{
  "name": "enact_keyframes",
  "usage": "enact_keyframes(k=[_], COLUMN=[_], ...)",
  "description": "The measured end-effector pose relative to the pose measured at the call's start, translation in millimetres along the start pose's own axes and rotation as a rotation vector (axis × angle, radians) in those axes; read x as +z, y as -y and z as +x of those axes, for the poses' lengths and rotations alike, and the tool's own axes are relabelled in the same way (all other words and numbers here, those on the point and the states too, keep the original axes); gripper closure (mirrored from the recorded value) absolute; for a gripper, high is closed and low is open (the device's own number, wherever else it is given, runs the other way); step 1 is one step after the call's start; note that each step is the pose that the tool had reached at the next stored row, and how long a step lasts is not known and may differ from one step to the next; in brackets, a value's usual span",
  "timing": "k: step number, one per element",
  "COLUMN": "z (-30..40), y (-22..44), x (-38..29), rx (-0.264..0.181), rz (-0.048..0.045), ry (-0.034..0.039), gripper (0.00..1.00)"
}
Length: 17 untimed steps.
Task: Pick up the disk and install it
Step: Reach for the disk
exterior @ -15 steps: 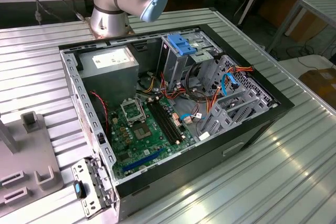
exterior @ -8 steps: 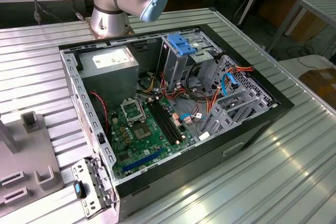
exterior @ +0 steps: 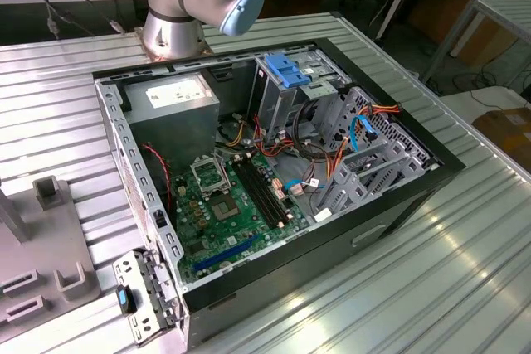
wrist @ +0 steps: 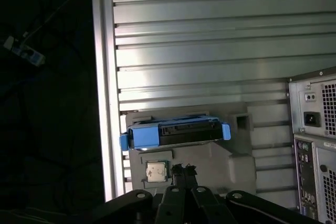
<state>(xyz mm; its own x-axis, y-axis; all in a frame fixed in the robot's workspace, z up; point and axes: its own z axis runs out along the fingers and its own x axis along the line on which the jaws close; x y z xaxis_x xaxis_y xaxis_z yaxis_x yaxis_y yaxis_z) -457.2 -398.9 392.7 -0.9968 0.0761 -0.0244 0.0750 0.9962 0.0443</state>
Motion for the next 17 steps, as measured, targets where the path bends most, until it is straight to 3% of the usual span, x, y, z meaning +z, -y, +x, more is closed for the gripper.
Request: enact_keyframes(k=[4,5,10,13,17], z=[14.3,14.7,15.8,17.6,25.3], y=[1.1,1.1,-11.5,-16.8,-21.4], x=[-0.1,0.2,2.9,7.4,14.5], rx=[0.000,0.000,0.000,0.000,0.000], rz=[0.0000,-0.0001,0.0000,-0.0002,0.0001], ry=[-0.0001,0.0001,0.0000,0.0003,-0.0004], gripper=[0.89,0.89,0.89,0.89,0.89])
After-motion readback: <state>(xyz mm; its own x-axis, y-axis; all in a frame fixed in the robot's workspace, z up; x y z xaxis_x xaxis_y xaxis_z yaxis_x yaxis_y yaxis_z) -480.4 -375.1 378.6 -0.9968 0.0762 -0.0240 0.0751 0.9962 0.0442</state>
